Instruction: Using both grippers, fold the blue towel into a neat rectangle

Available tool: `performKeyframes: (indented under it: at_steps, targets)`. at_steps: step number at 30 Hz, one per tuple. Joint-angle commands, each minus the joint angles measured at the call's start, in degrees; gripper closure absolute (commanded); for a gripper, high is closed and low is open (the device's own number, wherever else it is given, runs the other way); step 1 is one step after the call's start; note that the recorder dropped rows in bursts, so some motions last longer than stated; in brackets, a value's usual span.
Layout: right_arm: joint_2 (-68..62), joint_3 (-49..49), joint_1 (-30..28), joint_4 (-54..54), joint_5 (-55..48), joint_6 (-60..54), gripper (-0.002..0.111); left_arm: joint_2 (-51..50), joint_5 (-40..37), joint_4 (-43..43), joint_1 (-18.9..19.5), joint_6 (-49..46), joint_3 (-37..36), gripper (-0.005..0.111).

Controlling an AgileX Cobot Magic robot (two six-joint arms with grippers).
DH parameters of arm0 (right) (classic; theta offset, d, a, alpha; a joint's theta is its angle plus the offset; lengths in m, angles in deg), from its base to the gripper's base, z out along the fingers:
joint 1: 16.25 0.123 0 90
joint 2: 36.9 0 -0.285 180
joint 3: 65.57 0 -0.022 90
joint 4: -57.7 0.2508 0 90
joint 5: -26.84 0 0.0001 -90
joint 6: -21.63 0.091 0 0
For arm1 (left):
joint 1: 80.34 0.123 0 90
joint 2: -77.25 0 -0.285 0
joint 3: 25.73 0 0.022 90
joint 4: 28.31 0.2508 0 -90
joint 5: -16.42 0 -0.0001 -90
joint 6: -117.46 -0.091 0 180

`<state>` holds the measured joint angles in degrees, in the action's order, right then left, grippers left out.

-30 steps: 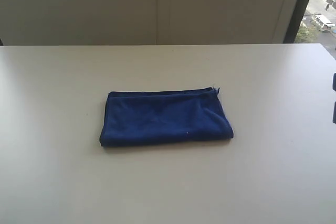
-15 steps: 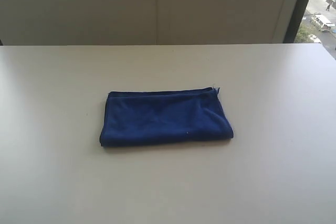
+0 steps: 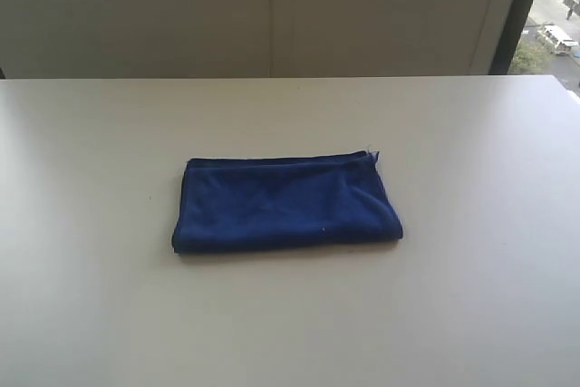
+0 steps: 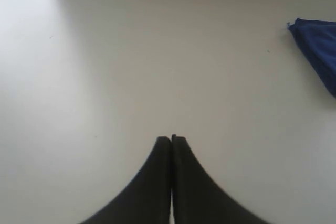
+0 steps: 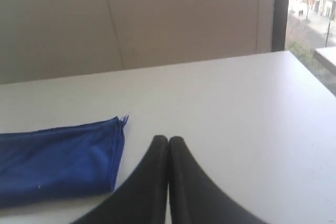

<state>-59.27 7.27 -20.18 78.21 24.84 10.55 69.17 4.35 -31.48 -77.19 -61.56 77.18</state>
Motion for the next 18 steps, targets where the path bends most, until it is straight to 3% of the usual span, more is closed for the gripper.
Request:
performKeyframes:
  at_steps: [1, 14, 18]
  targets:
    - [12.06, 4.38, -0.27, 0.47, 3.11, -0.12, 0.108, 0.29, -0.01, 0.08, 0.17, -0.21, -0.13, 0.107]
    - [14.58, 4.38, -2.47, 0.47, 2.38, -0.34, 0.108, 0.29, 0.14, 0.08, 0.17, -0.19, -0.13, 0.107]
    - [14.58, 4.38, -2.47, -12.71, -3.49, 5.4, 0.108, 0.29, 0.04, 0.08, 0.17, -0.19, -0.13, 0.107]
